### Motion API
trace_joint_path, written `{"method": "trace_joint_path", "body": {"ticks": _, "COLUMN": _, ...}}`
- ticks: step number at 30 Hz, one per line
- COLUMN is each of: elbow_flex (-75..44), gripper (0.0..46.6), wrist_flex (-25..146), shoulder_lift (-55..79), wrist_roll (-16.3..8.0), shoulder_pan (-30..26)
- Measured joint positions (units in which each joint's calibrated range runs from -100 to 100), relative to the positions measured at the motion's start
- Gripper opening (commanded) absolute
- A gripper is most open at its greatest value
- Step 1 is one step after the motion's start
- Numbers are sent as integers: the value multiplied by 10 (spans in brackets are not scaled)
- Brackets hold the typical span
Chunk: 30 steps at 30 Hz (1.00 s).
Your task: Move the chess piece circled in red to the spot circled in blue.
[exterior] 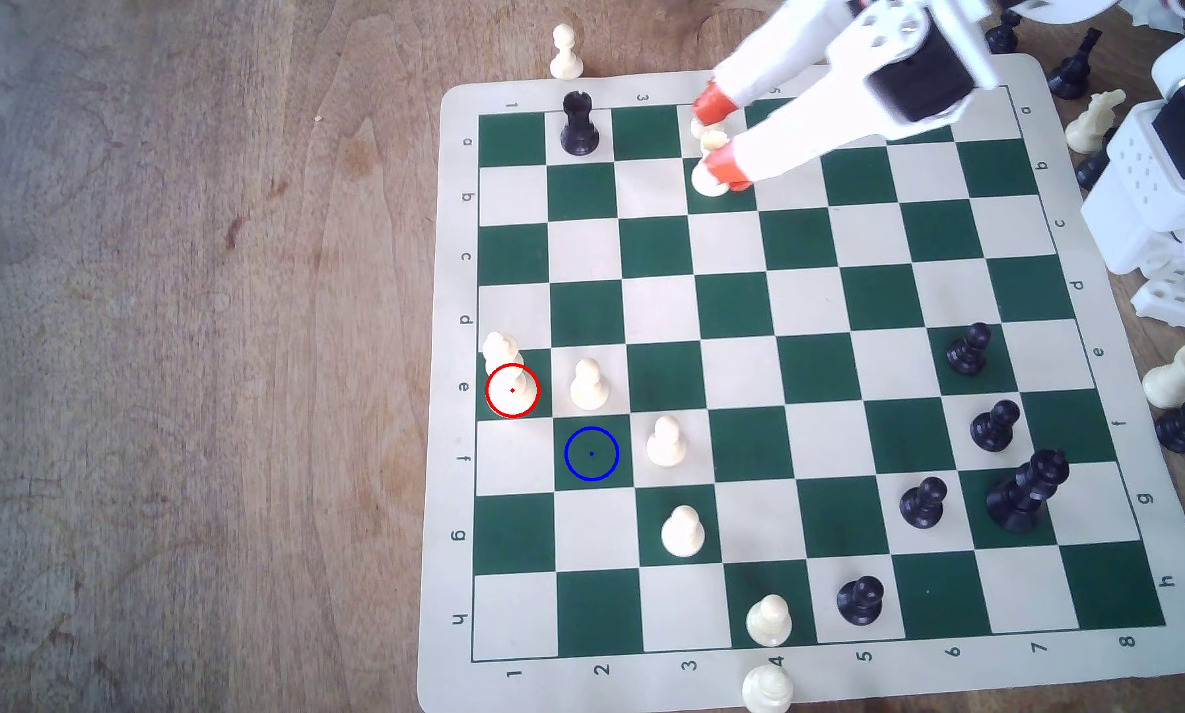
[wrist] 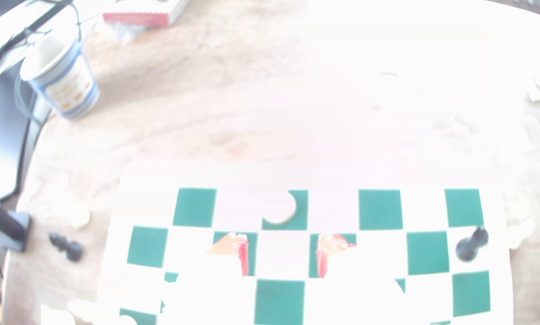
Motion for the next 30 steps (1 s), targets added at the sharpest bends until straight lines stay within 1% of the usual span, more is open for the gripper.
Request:
{"method": "trace_joint_path", "body": {"ticks": 2, "elbow_flex": -33, "gripper": 115, "wrist_flex": 1, "shoulder_lift": 36, "wrist_roll": -2, "shoulder_pan": 1}}
{"method": "trace_joint_path", "body": {"ticks": 3, "elbow_flex": -63, "gripper": 115, "wrist_flex": 1, "shoulder_lift": 65, "wrist_roll": -4, "shoulder_pan": -6}}
{"method": "trace_joint_path", "body": {"ticks": 5, "elbow_flex": -82, "gripper": 113, "wrist_flex": 1, "shoulder_lift": 84, "wrist_roll": -6, "shoulder_pan": -16}}
{"method": "trace_joint_path", "body": {"ticks": 7, "elbow_flex": -137, "gripper": 111, "wrist_flex": 1, "shoulder_lift": 132, "wrist_roll": -8, "shoulder_pan": -29}}
{"method": "trace_joint_path", "body": {"ticks": 11, "elbow_flex": -175, "gripper": 117, "wrist_flex": -10, "shoulder_lift": 174, "wrist_roll": -8, "shoulder_pan": -44}}
{"method": "trace_joint_path", "body": {"ticks": 12, "elbow_flex": -191, "gripper": 118, "wrist_flex": -18, "shoulder_lift": 202, "wrist_roll": -8, "shoulder_pan": -49}}
{"method": "trace_joint_path", "body": {"ticks": 16, "elbow_flex": -210, "gripper": 123, "wrist_flex": -47, "shoulder_lift": 266, "wrist_roll": -8, "shoulder_pan": -53}}
{"method": "trace_joint_path", "body": {"ticks": 22, "elbow_flex": -230, "gripper": 124, "wrist_flex": -64, "shoulder_lift": 325, "wrist_roll": -8, "shoulder_pan": -51}}
{"method": "trace_joint_path", "body": {"ticks": 30, "elbow_flex": -290, "gripper": 117, "wrist_flex": -64, "shoulder_lift": 389, "wrist_roll": 0, "shoulder_pan": -51}}
